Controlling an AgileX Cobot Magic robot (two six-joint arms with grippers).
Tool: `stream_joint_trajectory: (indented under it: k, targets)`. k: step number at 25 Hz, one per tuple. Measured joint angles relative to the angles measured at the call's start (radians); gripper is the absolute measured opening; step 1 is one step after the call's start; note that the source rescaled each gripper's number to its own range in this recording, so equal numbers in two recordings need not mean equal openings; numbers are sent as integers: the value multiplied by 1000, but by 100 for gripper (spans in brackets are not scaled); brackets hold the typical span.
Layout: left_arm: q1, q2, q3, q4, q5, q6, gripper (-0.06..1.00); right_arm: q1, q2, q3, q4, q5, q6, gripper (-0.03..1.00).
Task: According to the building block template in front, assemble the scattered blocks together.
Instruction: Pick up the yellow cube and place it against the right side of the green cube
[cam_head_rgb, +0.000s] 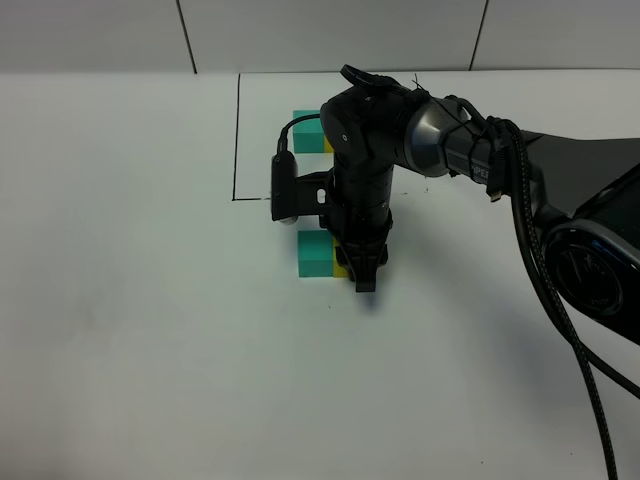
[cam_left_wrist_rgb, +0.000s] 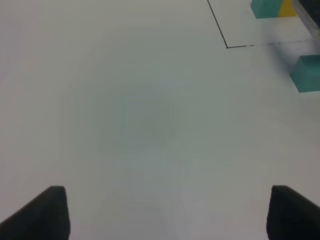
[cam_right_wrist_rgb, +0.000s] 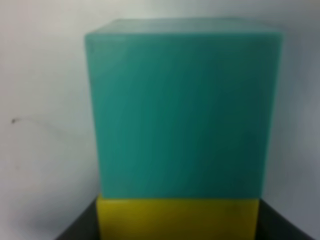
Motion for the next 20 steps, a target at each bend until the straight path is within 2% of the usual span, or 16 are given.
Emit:
stream_joint_trajectory:
  k: [13, 14, 18, 20]
  targets:
    - [0, 0, 0, 0, 0, 0, 95, -2, -1, 0, 18, -3, 19, 3]
    - [0, 0, 0, 0, 0, 0, 95, -2, -1, 0, 27, -7, 19, 6]
    - [0, 0, 0, 0, 0, 0, 95, -2, -12, 0, 44, -14, 20, 33]
    - [0, 0, 0, 0, 0, 0, 95, -2, -33, 1, 45, -9, 29, 42]
